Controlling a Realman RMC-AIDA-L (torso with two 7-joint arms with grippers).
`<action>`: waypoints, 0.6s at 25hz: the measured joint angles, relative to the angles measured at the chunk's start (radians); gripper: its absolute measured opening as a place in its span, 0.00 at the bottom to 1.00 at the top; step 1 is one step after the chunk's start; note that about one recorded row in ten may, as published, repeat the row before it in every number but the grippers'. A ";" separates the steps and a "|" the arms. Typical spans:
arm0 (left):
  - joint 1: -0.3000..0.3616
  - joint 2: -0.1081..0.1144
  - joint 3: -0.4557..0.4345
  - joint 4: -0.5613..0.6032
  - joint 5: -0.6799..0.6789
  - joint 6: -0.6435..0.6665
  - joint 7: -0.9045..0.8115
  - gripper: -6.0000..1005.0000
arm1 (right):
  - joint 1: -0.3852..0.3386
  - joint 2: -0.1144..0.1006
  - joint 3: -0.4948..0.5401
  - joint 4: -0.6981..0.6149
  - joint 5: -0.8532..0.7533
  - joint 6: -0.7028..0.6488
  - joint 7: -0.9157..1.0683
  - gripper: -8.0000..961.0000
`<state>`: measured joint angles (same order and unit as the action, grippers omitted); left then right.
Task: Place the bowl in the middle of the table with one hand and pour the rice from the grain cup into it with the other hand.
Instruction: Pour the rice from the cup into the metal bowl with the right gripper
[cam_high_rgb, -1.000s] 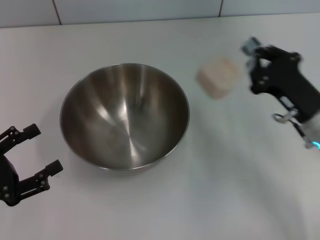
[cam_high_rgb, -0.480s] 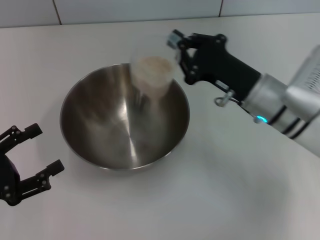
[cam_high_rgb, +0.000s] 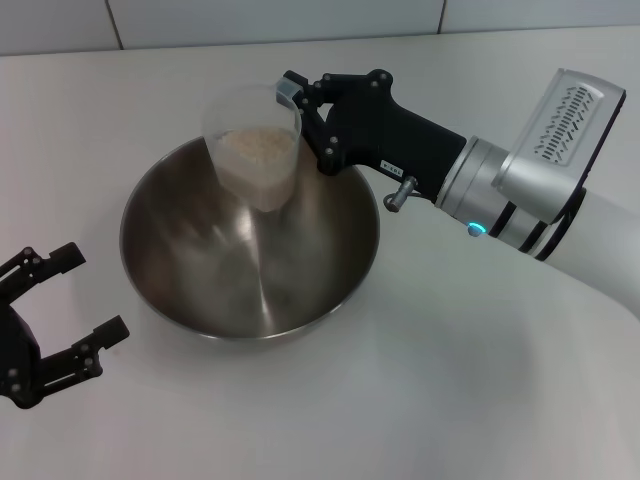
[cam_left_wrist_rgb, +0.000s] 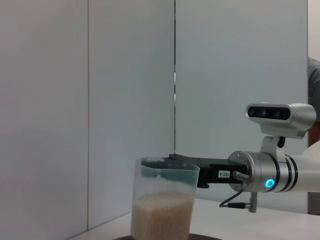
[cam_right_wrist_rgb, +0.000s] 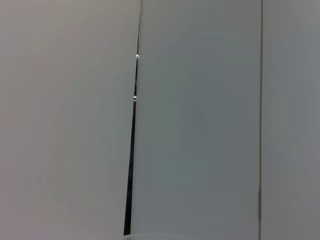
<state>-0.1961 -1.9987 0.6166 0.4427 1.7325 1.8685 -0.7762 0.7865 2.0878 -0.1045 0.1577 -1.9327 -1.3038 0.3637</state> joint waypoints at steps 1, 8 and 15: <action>0.000 0.000 0.000 0.000 0.000 0.000 0.000 0.86 | 0.000 0.000 0.000 0.000 0.000 0.000 0.000 0.03; 0.000 0.000 -0.001 -0.001 -0.001 0.001 -0.002 0.86 | 0.004 0.000 -0.001 -0.006 -0.048 -0.003 -0.090 0.03; 0.004 0.001 -0.015 0.002 -0.001 0.008 -0.019 0.86 | 0.000 0.000 0.003 0.009 -0.054 -0.005 -0.391 0.03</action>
<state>-0.1925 -1.9976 0.6019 0.4450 1.7311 1.8766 -0.7953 0.7863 2.0877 -0.1015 0.1670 -1.9866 -1.3086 -0.0269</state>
